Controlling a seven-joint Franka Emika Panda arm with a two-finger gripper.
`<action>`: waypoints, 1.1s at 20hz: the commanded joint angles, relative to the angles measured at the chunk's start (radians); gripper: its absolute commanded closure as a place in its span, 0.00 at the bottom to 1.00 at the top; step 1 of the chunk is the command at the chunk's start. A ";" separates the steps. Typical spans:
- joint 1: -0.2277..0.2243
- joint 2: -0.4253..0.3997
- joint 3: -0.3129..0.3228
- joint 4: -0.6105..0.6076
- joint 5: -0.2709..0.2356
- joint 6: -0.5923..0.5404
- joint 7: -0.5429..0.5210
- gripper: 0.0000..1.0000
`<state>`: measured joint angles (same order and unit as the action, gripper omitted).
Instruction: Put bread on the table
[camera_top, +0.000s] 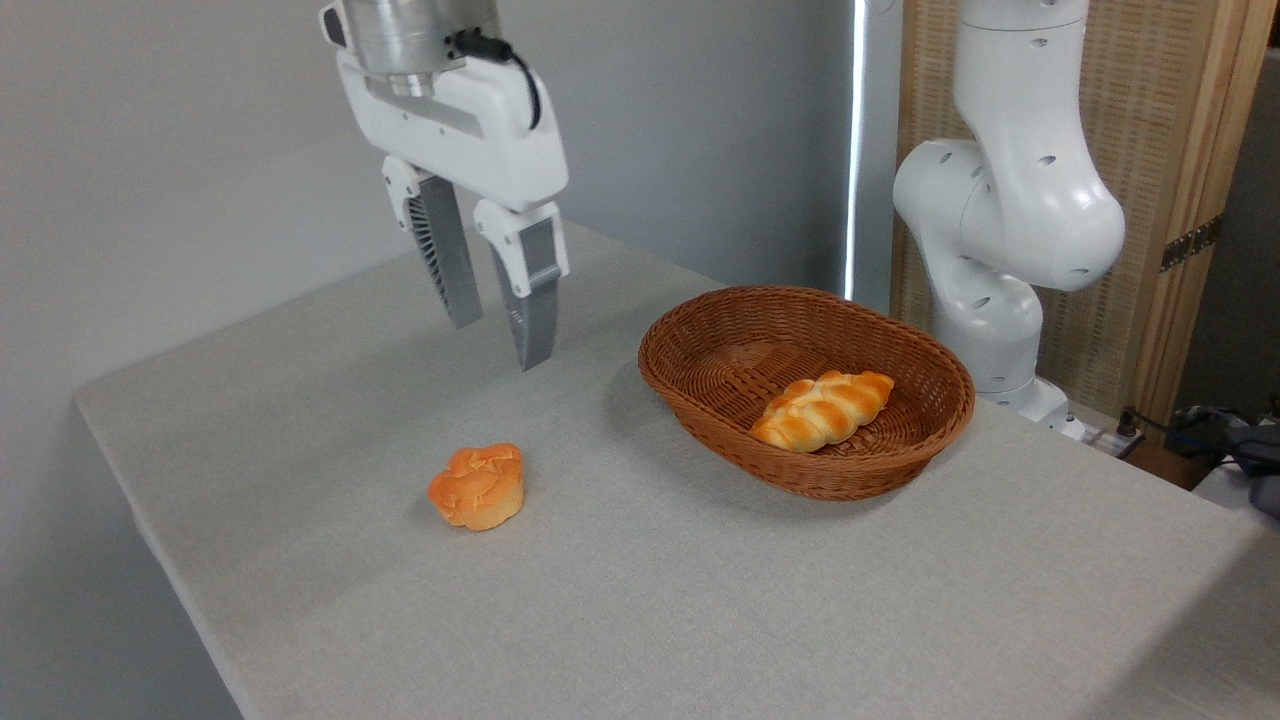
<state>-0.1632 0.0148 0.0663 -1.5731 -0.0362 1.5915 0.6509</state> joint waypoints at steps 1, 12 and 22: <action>0.016 0.004 -0.017 -0.005 0.010 0.036 -0.008 0.00; 0.017 -0.022 -0.014 -0.056 0.012 0.099 -0.011 0.00; 0.022 -0.024 -0.016 -0.056 0.016 0.093 -0.002 0.00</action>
<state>-0.1517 0.0149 0.0601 -1.6053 -0.0343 1.6717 0.6509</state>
